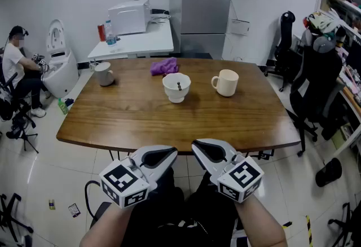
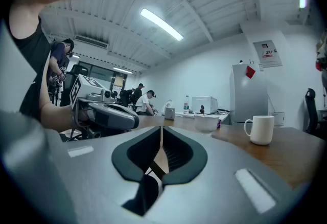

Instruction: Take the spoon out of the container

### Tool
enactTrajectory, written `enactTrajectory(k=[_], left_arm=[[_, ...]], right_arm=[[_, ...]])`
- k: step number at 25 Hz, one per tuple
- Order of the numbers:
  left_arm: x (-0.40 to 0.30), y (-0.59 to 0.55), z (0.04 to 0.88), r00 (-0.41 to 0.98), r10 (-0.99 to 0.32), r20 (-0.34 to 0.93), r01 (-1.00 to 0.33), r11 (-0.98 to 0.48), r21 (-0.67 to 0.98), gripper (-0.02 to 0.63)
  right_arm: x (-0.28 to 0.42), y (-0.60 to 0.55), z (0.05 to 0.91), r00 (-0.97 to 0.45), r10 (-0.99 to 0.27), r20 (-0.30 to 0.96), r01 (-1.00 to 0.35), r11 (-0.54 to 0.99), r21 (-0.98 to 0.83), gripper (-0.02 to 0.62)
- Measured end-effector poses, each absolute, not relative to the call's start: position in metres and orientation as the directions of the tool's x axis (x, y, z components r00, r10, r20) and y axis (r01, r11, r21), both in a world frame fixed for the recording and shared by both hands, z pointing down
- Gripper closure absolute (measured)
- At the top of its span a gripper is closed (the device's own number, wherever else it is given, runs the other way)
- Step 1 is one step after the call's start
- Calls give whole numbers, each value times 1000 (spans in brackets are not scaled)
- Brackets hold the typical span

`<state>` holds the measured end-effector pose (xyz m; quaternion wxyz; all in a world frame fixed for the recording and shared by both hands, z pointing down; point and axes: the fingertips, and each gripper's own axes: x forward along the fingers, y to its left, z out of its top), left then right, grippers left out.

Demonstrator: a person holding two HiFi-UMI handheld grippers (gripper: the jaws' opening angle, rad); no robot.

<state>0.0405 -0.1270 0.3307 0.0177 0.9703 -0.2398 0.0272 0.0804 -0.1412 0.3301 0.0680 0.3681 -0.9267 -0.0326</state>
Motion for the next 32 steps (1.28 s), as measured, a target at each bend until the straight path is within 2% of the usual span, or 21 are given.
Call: enactTrajectory(k=[10,21,26,32], left_arm=[[31,-134,338,891,-447,75,-451,-892,37,594],[34,-135,342,909,-412,59,-415,-906,77,594],[40,-137,339,918,-394,43,-396,-914,84,594],[39,-138,342,926,-376,45,-378,-921,90,594]], right_arm=[[83,-174,316,-665,-738,114,-719,674,167,571],[74,-245,291,-592,-773,227,-686,632,360,528],[70,-278,293,-527,-788,319,-601,611,516,488],[67,-309,300,-411,-803,432,-354,577,736,433]])
